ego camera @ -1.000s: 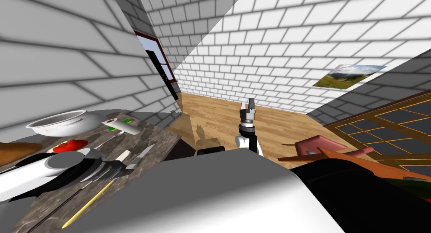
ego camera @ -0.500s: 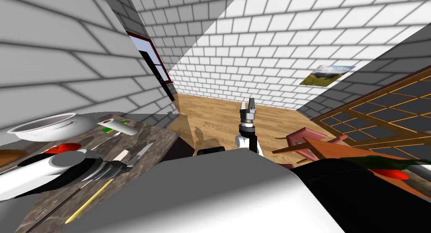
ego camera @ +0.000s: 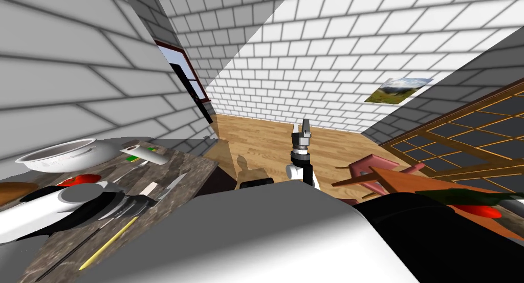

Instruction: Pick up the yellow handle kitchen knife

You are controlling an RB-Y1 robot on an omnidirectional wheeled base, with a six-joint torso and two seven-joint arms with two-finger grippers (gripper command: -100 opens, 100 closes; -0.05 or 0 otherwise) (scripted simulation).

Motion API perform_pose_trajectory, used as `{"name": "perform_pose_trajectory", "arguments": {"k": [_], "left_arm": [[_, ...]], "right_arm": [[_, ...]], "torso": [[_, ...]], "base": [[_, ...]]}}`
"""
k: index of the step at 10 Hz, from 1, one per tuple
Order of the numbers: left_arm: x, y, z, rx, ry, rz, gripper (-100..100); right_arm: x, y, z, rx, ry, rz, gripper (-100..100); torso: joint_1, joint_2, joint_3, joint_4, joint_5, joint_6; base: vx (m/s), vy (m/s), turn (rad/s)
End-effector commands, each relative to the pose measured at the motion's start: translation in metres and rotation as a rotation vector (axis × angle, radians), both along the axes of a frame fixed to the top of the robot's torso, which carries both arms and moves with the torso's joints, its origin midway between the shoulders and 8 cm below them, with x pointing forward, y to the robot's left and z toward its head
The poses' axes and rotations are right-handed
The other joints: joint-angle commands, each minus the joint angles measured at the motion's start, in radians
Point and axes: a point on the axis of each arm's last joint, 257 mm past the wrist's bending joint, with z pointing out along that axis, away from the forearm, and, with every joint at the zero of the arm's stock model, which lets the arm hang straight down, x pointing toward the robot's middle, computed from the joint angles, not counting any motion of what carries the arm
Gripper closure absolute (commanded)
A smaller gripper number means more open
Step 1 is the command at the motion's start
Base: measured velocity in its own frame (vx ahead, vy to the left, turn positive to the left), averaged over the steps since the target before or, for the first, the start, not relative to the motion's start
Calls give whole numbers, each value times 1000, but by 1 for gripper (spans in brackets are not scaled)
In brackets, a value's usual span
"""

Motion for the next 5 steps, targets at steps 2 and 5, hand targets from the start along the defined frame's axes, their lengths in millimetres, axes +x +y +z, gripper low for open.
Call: {"name": "perform_pose_trajectory", "arguments": {"k": [2,5], "left_arm": [[16,-10,13,-29,-49,-15,-100],[21,-14,21,-43,-75,-23,-100]], "right_arm": [[0,0,0,0,0,0,0],[0,0,0,0,0,0,0]], "torso": [[1,4,2,1,0,0],[5,8,5,2,1,0]], "base": [[-100,46,52],[-99,52,25]]}}
